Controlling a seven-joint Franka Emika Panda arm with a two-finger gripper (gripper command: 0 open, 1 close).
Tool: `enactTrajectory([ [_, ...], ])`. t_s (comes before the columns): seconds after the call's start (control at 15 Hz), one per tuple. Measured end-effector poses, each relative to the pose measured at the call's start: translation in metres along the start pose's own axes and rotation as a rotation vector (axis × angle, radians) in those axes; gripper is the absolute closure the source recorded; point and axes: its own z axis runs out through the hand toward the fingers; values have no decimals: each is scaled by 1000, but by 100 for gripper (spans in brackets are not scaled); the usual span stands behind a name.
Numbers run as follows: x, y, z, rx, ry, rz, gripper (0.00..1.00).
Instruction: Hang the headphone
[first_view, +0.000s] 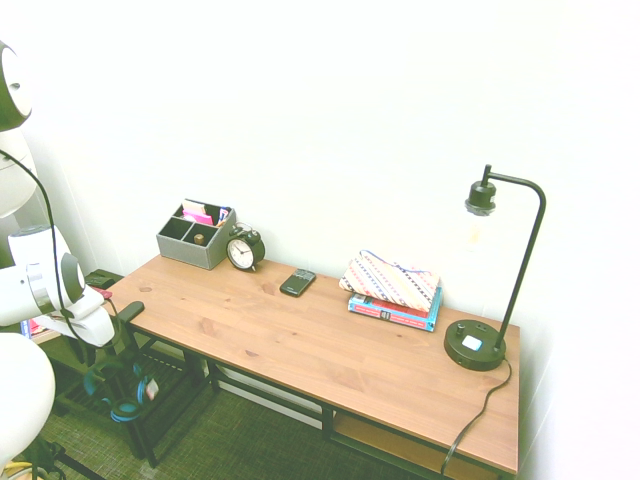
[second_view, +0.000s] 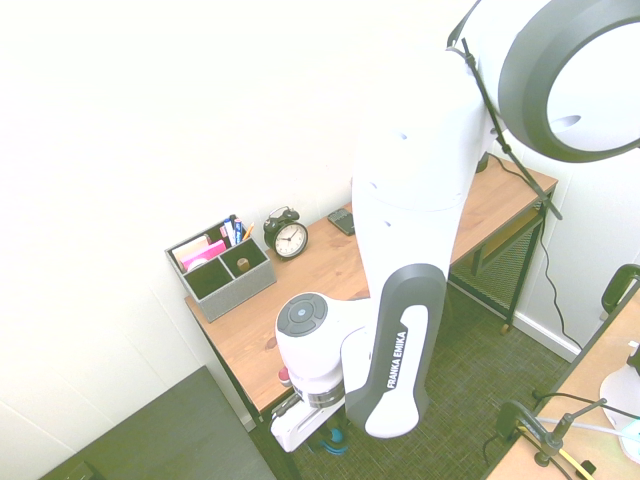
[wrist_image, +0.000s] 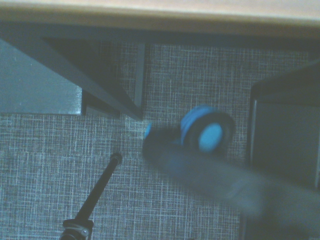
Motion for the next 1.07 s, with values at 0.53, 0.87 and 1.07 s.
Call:
enactTrajectory([
  [0.53, 41, 15, -108, 43, -54, -103, 0],
  [0.87, 178, 67, -219, 10, -15, -148, 0],
  [1.07, 271, 143, -294, 3, -12, -104, 0],
])
